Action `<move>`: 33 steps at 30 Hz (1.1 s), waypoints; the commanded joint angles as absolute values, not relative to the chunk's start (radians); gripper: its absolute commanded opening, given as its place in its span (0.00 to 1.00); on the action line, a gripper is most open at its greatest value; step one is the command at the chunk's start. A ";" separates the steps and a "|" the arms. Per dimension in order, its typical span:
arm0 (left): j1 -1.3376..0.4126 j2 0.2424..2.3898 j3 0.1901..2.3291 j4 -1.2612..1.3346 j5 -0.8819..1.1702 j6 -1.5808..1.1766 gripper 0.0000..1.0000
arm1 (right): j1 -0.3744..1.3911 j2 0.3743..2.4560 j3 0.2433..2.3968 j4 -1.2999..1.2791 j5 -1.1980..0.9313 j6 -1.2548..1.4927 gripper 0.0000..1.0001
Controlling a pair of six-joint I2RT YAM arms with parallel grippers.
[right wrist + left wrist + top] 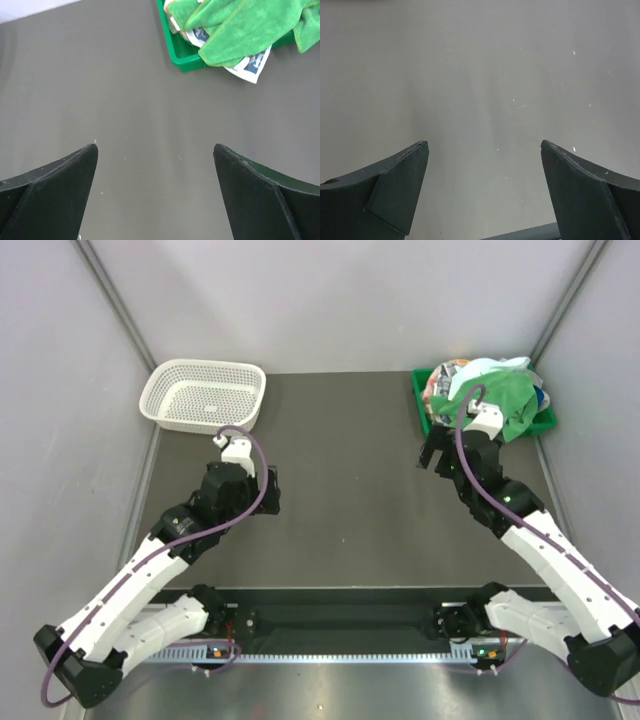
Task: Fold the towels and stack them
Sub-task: Grab crumpled towel
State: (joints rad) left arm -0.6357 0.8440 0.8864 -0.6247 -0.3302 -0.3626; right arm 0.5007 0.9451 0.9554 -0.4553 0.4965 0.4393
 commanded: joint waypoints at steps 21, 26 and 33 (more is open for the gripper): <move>-0.634 0.811 0.884 -0.586 -0.307 -0.353 0.99 | 0.080 1.991 1.723 -0.584 0.379 0.410 0.58; -0.634 0.810 0.882 -0.588 -0.311 -0.353 0.99 | 0.075 2.043 1.740 -0.581 0.367 0.410 0.54; -0.634 0.819 0.882 -0.589 -0.318 -0.351 0.99 | 0.075 2.002 1.689 -0.543 0.368 0.410 0.34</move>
State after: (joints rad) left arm -0.6357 0.8227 0.8814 -0.6220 -0.3077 -0.3626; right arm 0.0826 2.0510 1.6890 -0.5758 0.3813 0.4110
